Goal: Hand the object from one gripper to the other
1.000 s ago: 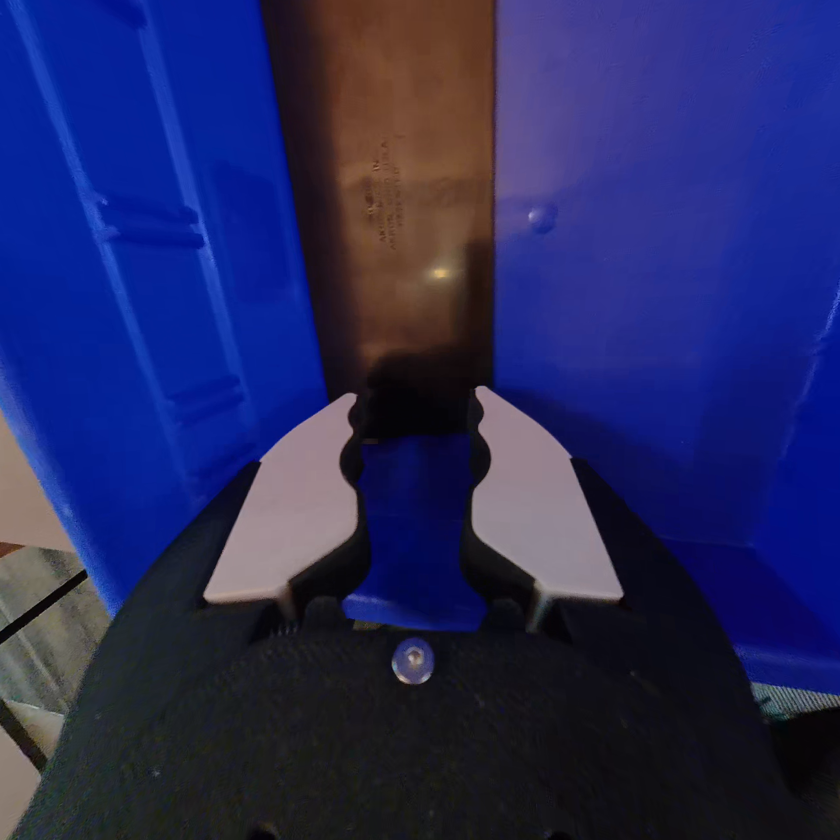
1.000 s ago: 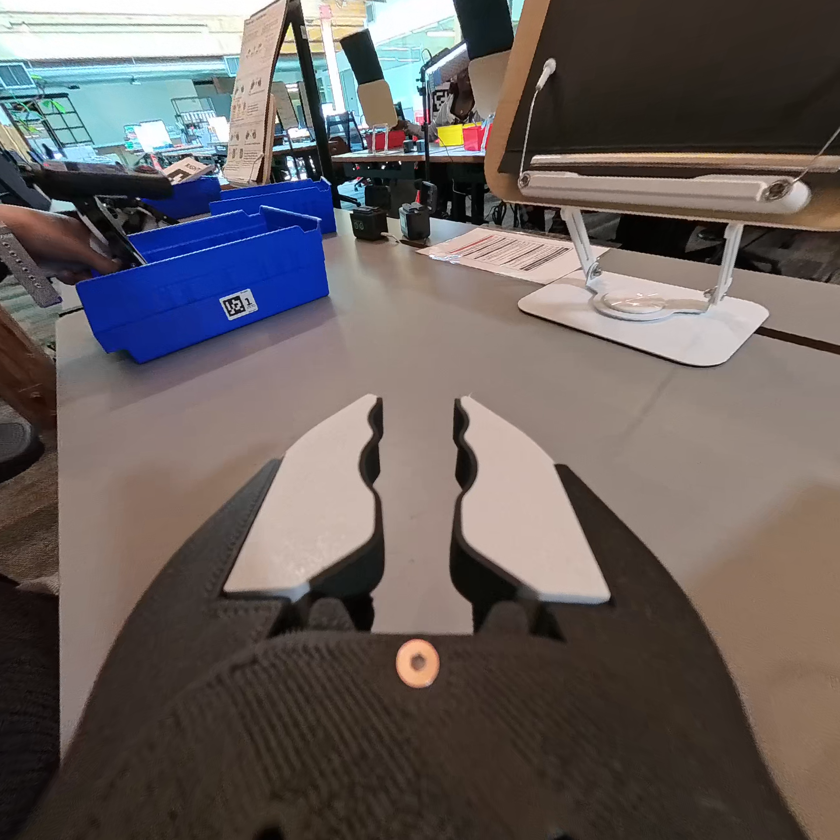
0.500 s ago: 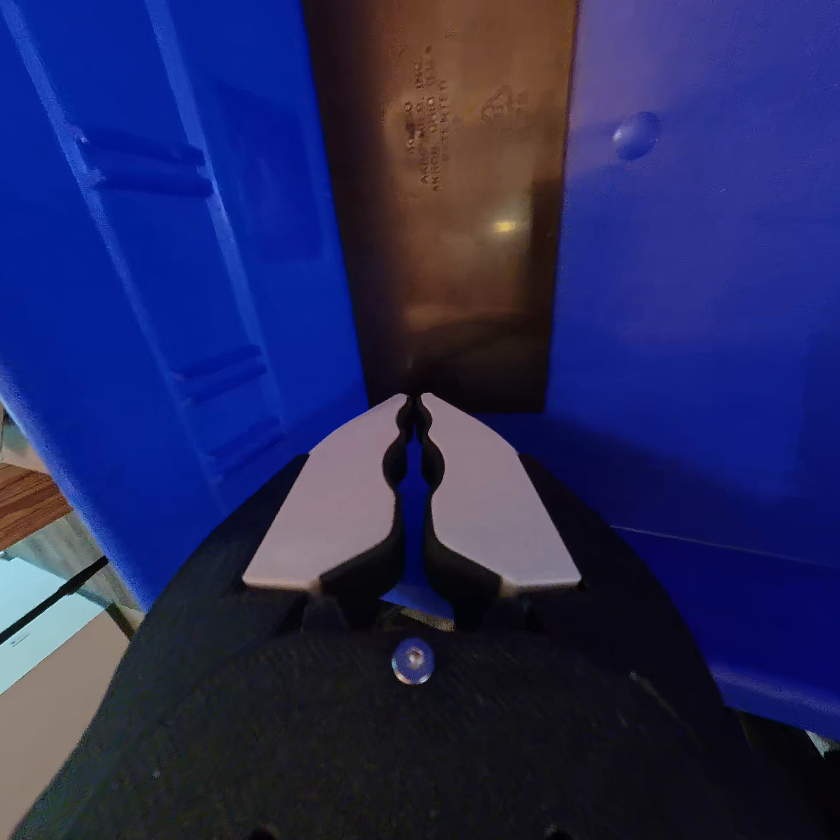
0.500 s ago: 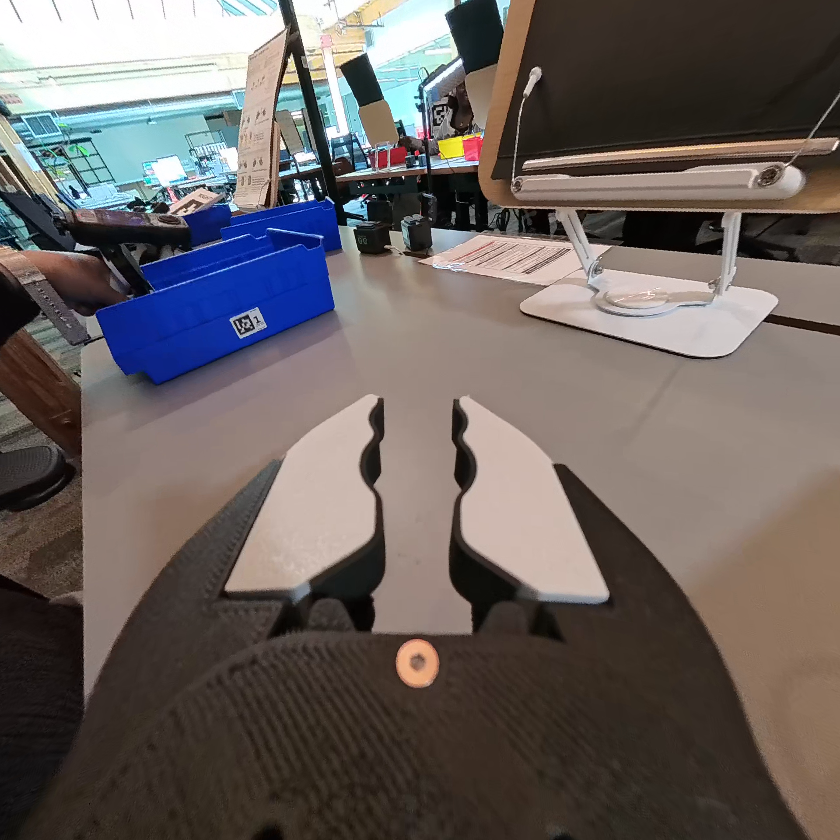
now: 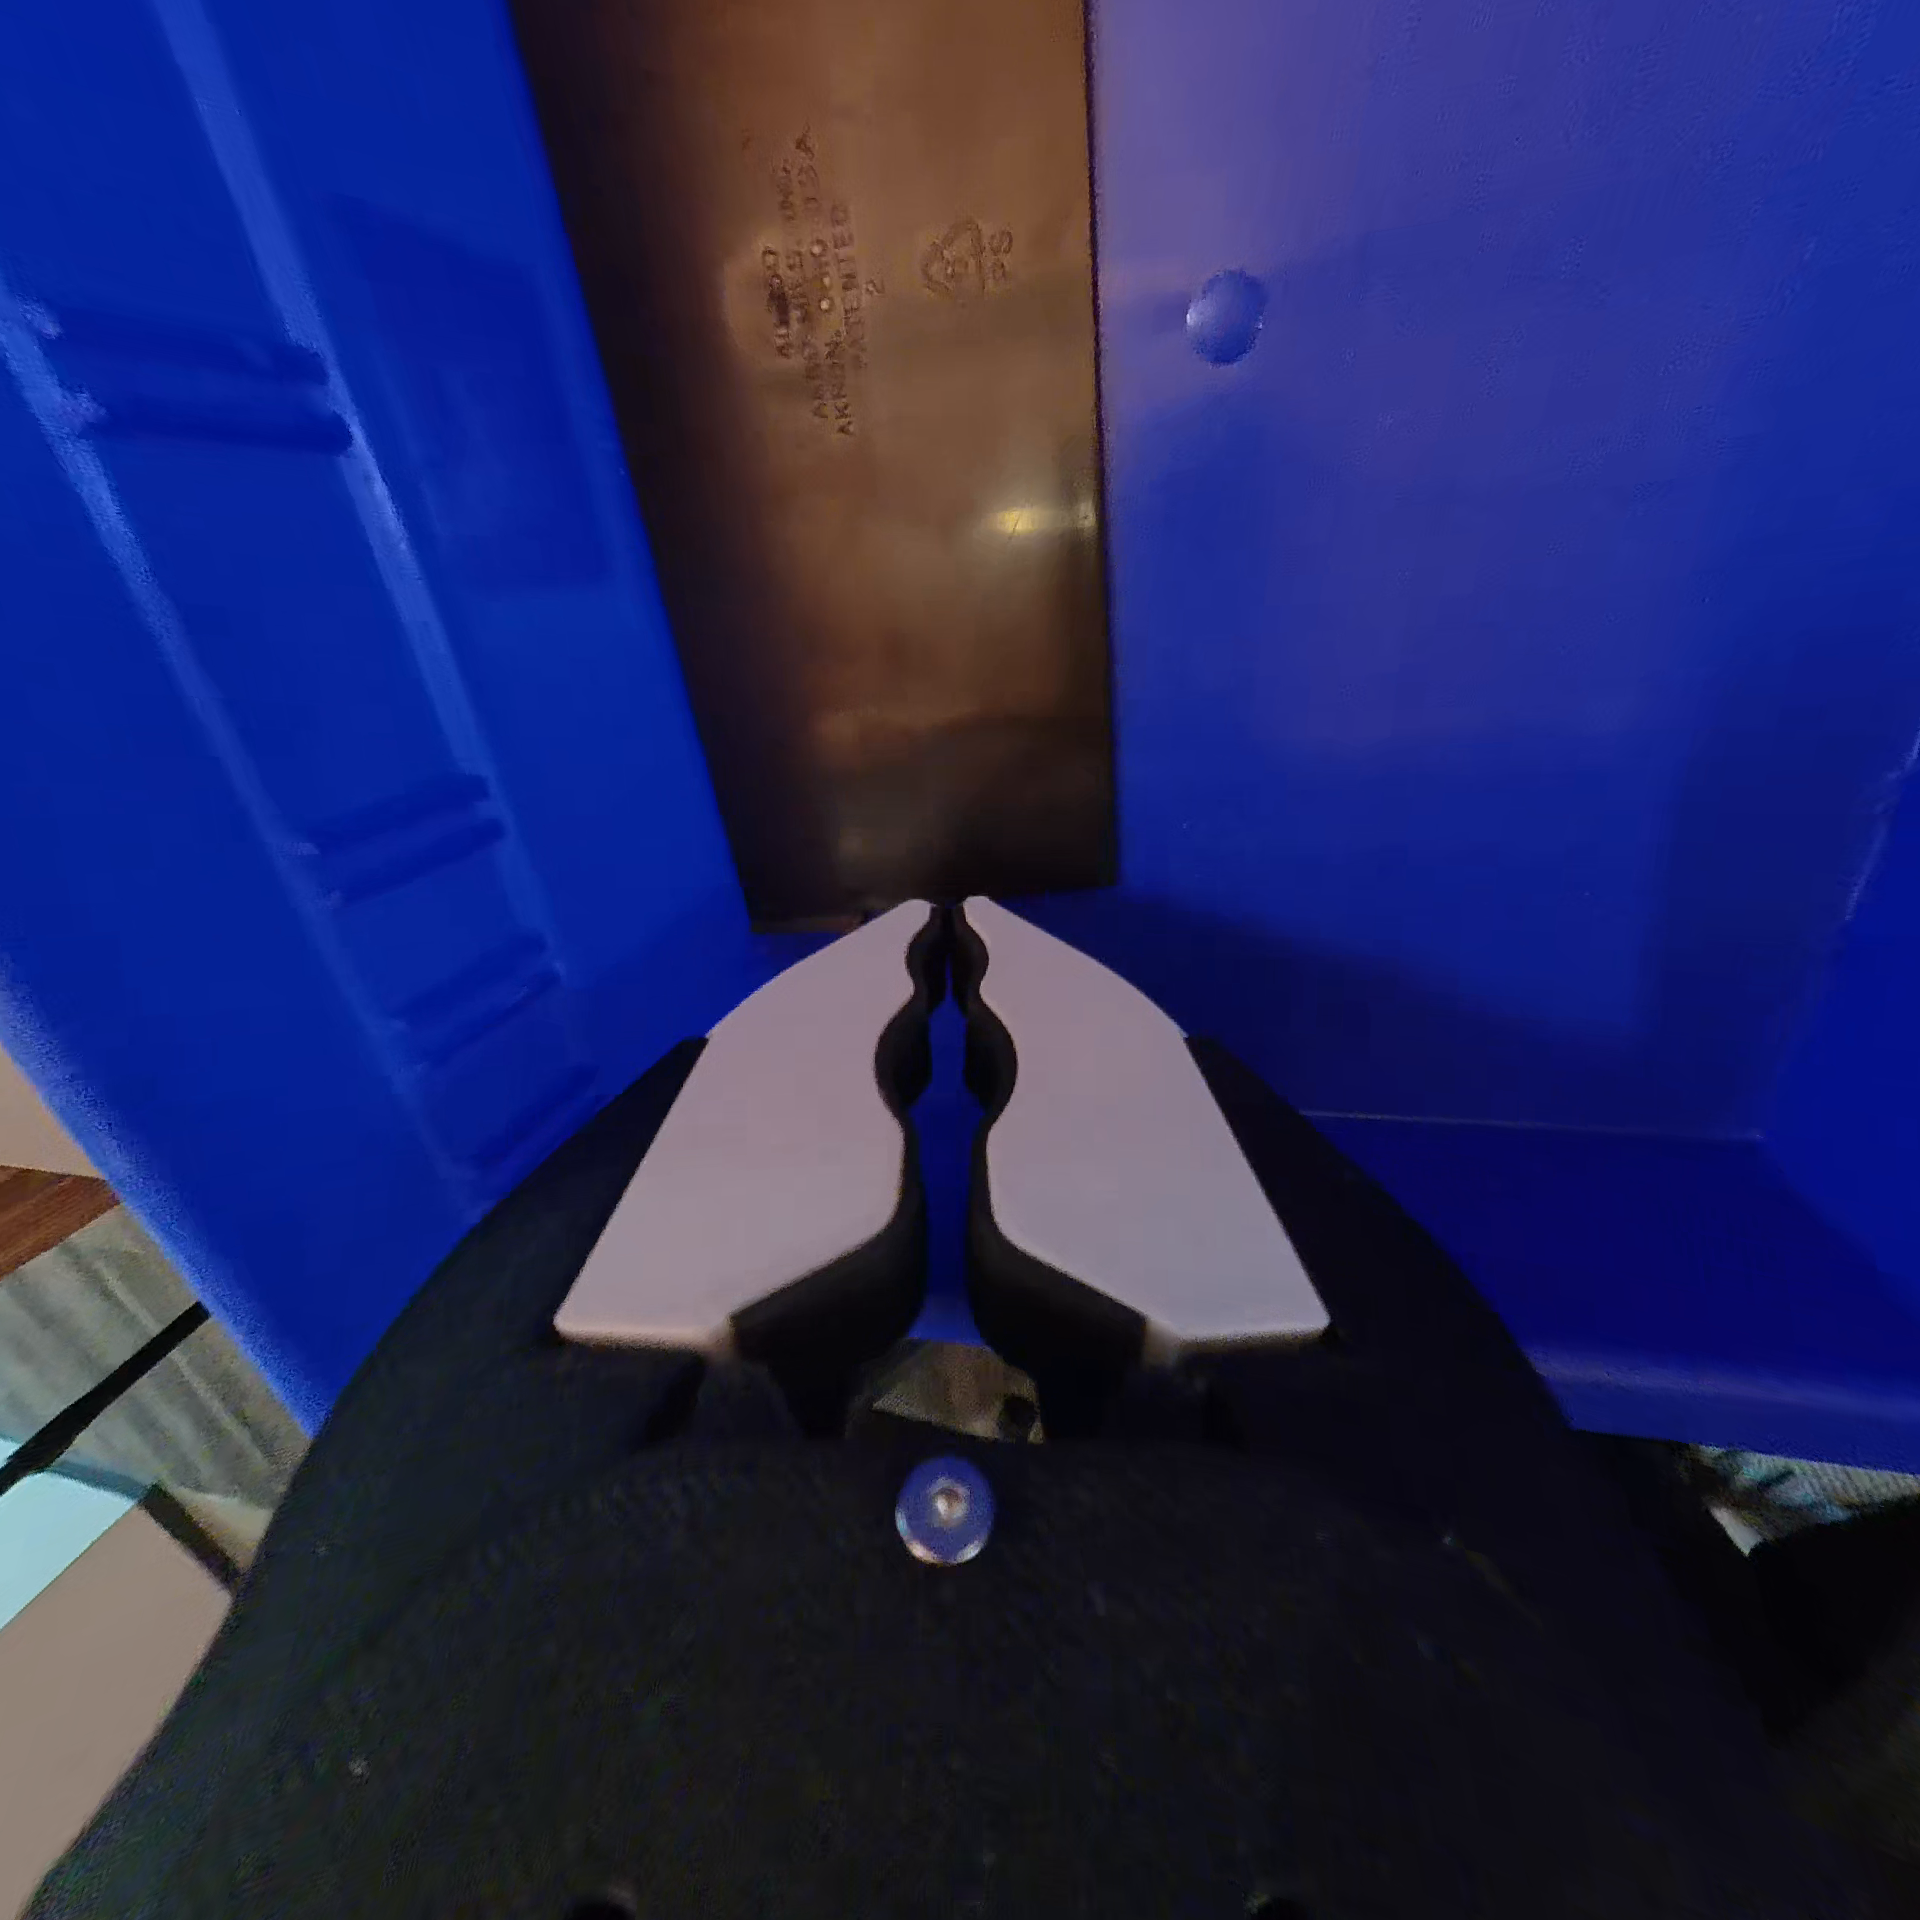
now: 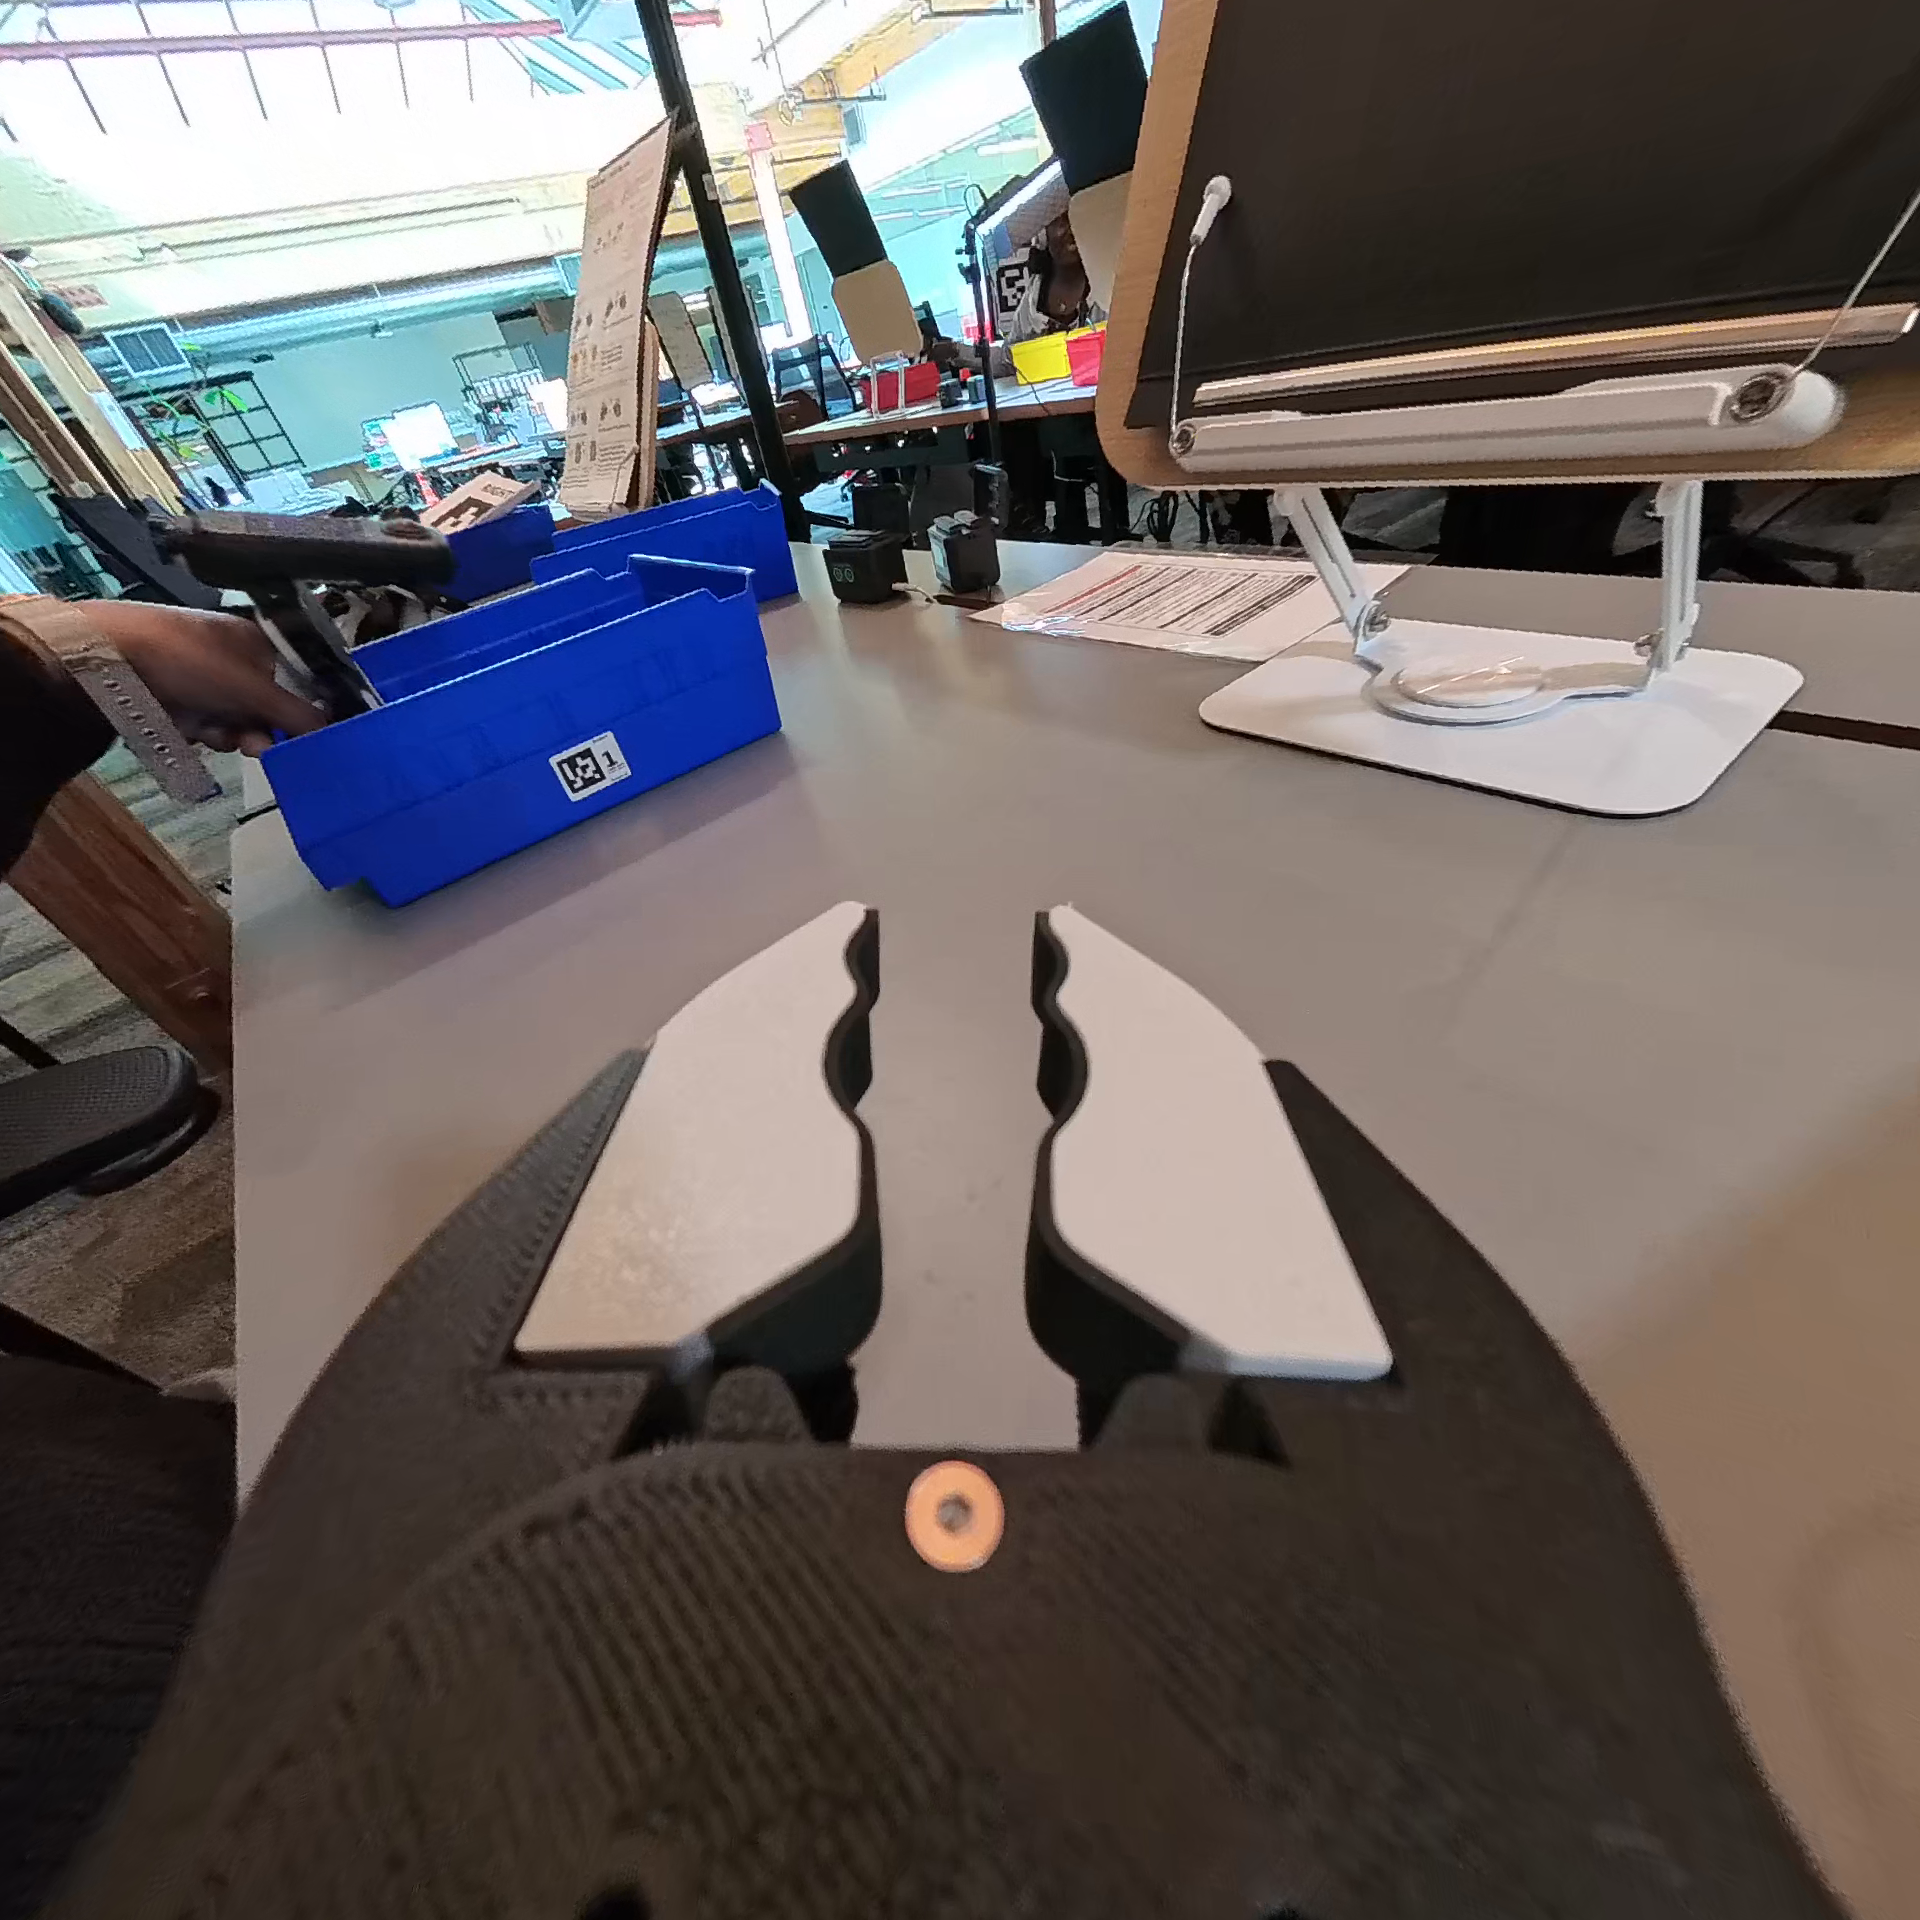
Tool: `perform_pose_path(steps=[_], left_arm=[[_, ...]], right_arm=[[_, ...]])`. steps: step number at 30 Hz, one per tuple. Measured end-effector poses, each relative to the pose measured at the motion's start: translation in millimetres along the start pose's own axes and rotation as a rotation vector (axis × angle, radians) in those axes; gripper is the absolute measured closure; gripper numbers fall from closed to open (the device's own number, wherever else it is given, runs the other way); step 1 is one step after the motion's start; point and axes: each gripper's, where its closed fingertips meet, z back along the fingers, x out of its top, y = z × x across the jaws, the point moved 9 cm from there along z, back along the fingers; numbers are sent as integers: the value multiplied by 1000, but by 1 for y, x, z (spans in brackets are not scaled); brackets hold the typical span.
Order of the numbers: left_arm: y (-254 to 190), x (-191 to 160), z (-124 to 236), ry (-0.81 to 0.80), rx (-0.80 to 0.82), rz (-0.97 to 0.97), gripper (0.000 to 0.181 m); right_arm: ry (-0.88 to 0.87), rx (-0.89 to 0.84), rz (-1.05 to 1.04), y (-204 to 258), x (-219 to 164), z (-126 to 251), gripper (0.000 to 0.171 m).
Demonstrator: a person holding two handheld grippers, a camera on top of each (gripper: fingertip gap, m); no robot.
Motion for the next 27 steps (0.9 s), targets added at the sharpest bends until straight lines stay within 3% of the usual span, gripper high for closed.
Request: perform_pose_path(steps=[8,17,20,24,27], left_arm=[[-9,11,-9,152,-12,-107,181],[-21,21,3,-105,-283,-82,181],[-3,21,11,-171,-149,16,181],[12,16,3,-85,50,22,181],[11,16,-9,-45,66,11,181]], right_arm=[[-11,-3,3,1,3,2,143],[-19,0,-18,-1,3,3,143],[-25,2,-26,-2,3,3,144],[-27,13,-38,-1,3,3,144],[-29,12,-33,0,3,3,144]])
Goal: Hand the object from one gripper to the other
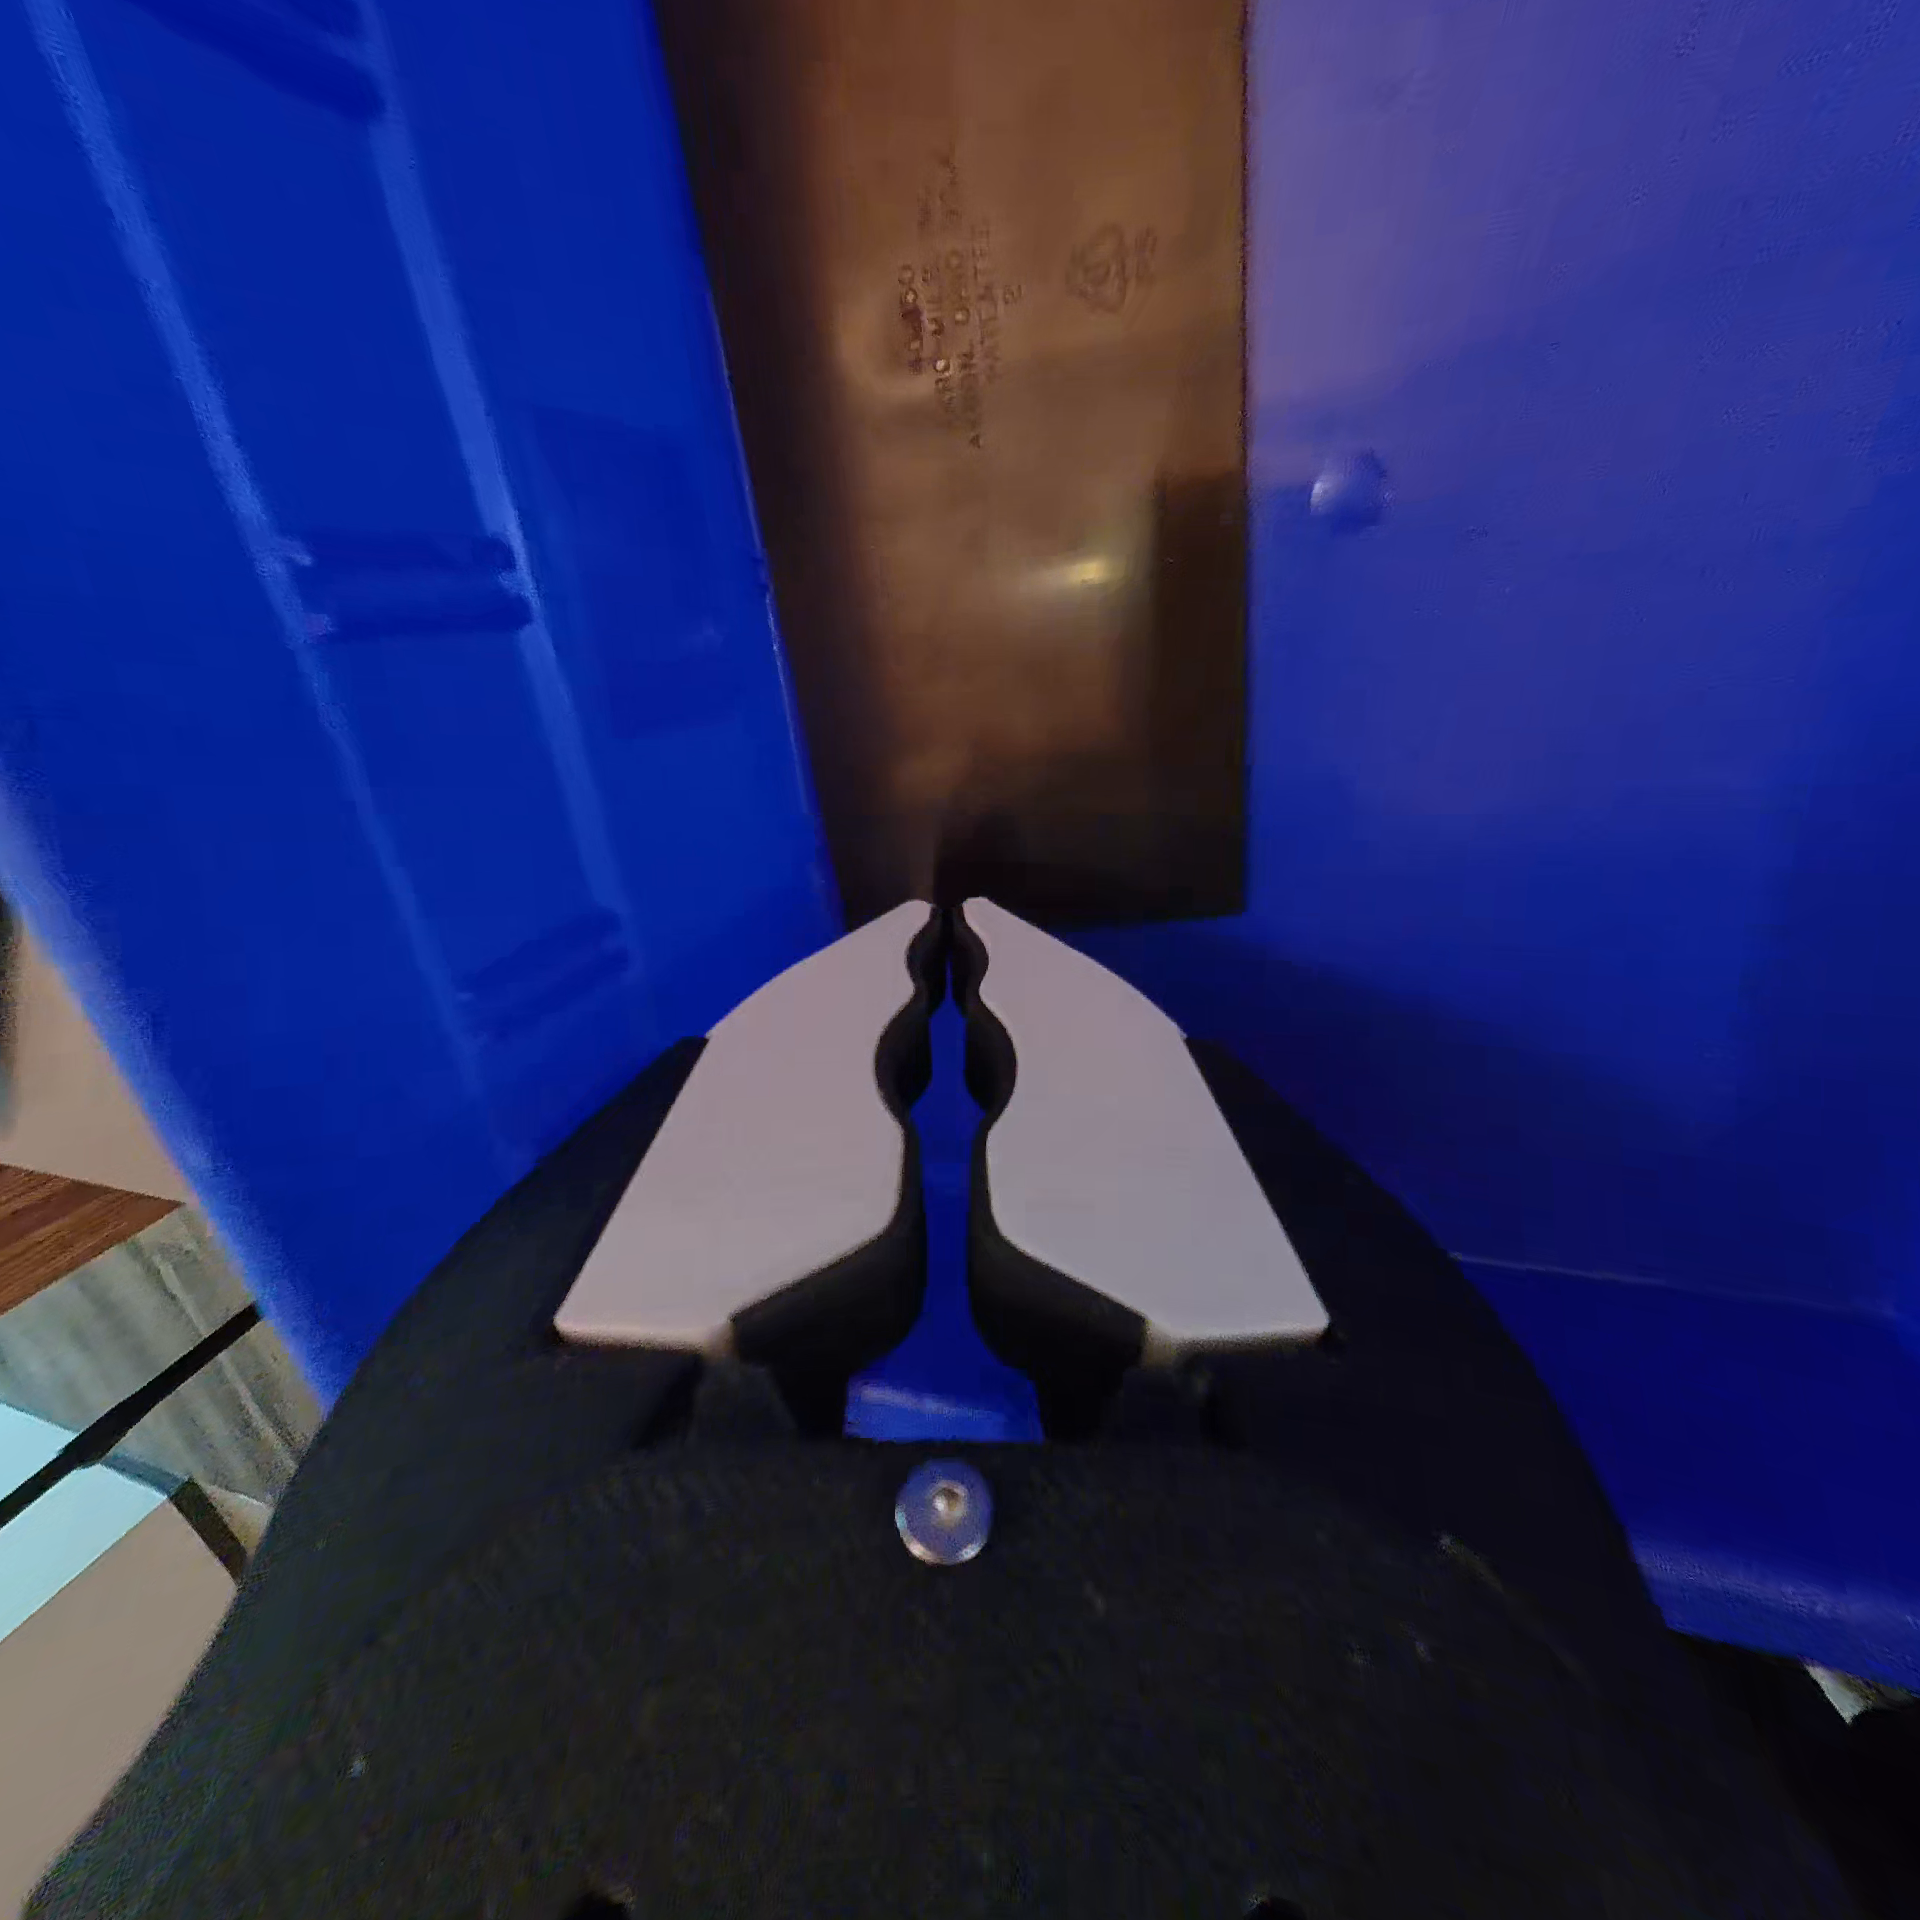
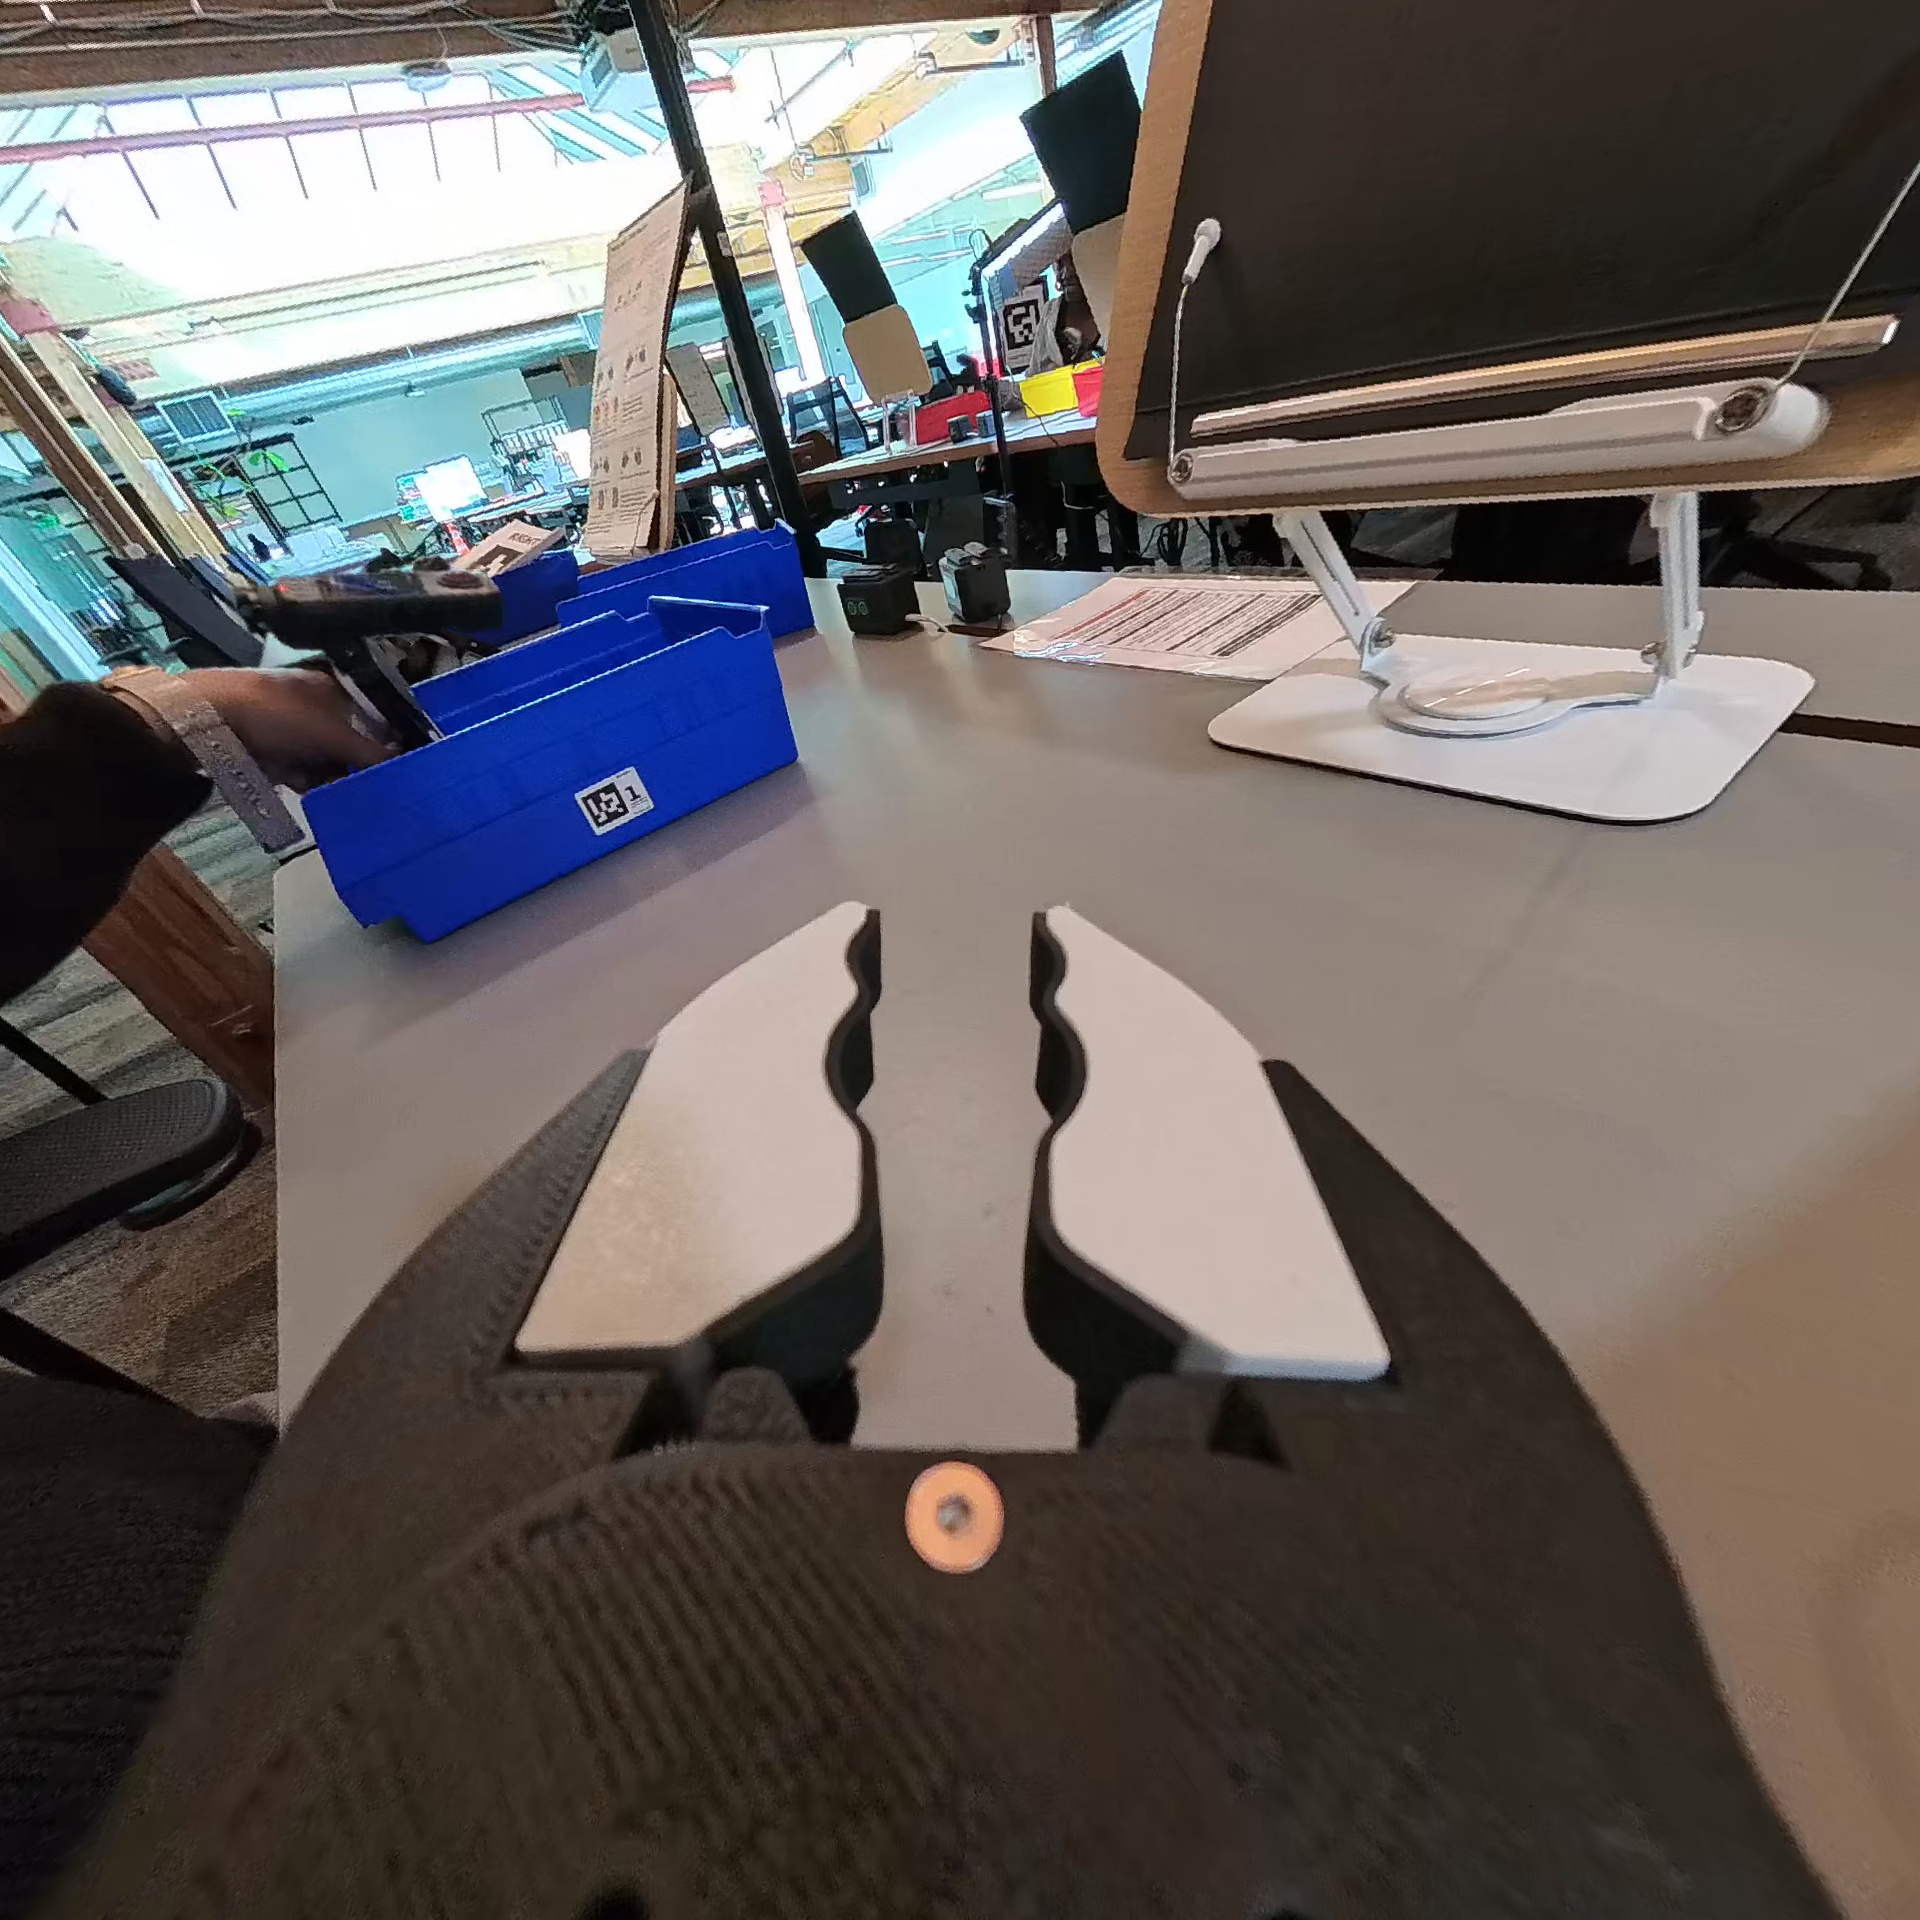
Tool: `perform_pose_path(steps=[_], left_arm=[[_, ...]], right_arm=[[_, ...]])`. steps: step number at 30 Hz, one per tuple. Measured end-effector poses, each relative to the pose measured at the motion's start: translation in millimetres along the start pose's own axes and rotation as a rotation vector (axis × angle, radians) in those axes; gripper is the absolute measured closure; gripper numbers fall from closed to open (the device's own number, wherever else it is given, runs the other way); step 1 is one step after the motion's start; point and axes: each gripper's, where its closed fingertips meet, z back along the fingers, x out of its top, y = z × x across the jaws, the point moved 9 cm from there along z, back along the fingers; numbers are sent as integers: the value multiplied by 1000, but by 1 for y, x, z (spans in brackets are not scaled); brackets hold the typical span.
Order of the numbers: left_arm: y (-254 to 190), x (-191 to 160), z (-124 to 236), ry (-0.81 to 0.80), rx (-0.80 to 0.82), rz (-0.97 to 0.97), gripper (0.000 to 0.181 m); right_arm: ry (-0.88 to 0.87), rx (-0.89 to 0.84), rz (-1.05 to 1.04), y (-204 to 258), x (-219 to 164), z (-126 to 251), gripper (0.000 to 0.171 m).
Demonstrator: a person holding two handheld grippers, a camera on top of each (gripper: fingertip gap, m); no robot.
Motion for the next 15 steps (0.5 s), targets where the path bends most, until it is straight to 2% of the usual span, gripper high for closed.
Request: perform_pose_path(steps=[4,9,13,15], left_arm=[[4,3,-4,-22,63,33,181],[2,5,-8,38,131,17,181],[1,7,-14,161,292,-21,181],[-2,11,-17,170,347,-33,181]], right_arm=[[-5,1,-3,0,0,1,144],[-5,6,-10,0,0,0,144],[-6,9,-11,0,0,0,144],[-8,8,-12,0,1,1,144]])
